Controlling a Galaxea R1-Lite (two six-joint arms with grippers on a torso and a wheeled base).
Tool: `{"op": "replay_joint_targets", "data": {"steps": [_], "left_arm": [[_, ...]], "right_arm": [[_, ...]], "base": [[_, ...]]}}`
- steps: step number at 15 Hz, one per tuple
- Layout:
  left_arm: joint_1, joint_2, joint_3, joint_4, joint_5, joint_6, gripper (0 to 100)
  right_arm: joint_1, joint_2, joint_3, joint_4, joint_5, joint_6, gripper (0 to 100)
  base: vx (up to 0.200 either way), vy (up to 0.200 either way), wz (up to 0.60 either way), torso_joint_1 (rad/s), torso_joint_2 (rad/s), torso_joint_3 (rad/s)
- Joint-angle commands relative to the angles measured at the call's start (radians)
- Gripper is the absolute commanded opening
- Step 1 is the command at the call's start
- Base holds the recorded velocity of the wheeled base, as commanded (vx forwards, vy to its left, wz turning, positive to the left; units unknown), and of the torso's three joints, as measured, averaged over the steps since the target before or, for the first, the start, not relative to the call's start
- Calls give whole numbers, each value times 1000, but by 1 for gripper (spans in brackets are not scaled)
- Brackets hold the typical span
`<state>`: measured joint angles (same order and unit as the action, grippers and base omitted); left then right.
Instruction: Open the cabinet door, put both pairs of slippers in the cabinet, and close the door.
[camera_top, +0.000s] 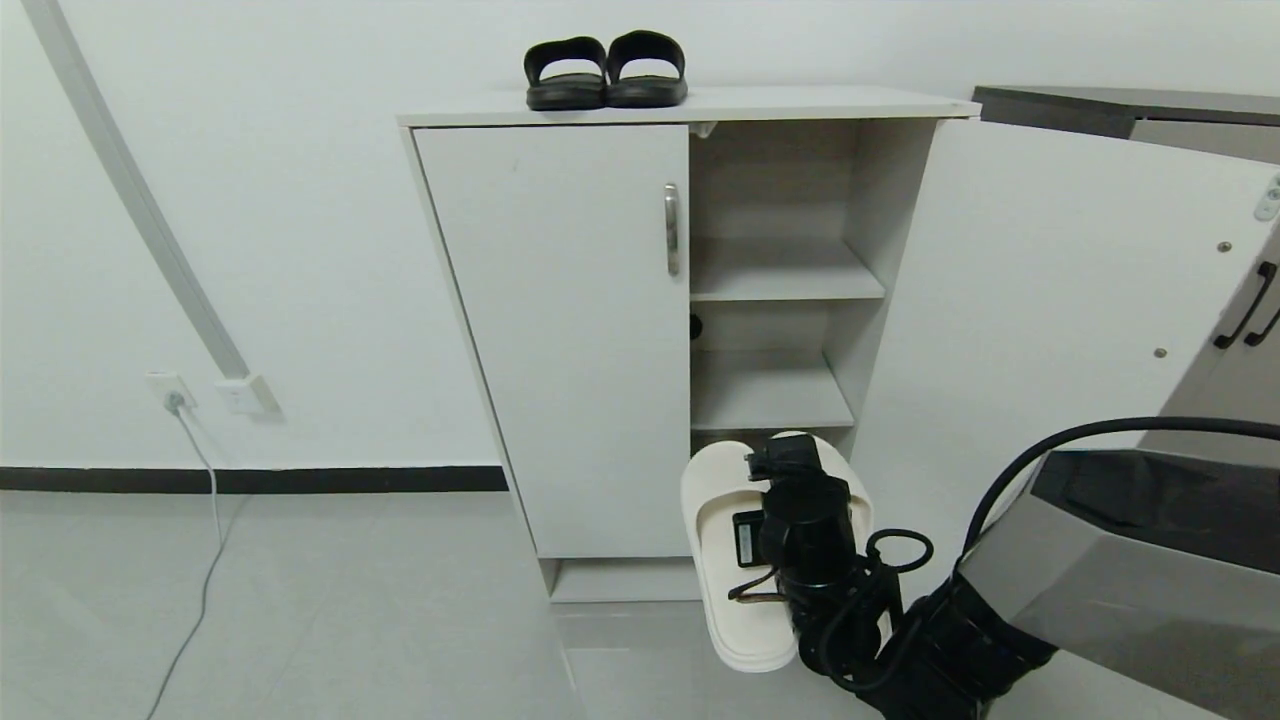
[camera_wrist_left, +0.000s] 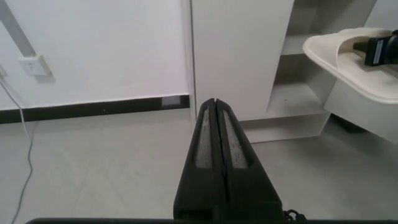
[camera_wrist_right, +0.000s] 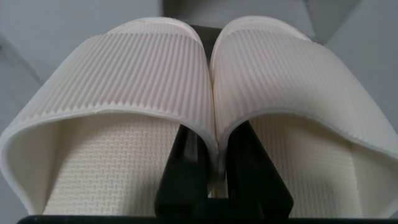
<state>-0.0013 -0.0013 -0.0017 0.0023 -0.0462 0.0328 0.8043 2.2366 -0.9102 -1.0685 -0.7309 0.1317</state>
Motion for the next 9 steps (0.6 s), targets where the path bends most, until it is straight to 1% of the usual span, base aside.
{"op": "replay_joint_targets", "data": {"steps": [1,3,5,9], "left_arm": [[0,3,0,-1,0,-1,0],[0,1,0,-1,5,-14,0],[0,1,0,-1,5,-14,0],[0,1,0,-1,5,-11,0]], "right_arm": [[-8,8,-3,-1,1,0,0],[-10,15,-6,-5,1,0,0],[-8,21,-24,-5,5,-3,0],[-23,86,-130,-4,5,-12,0]], "base": [[0,0,0,0,0,0],[0,0,0,0,0,0],[0,0,0,0,0,0],[0,0,0,0,0,0]]}}
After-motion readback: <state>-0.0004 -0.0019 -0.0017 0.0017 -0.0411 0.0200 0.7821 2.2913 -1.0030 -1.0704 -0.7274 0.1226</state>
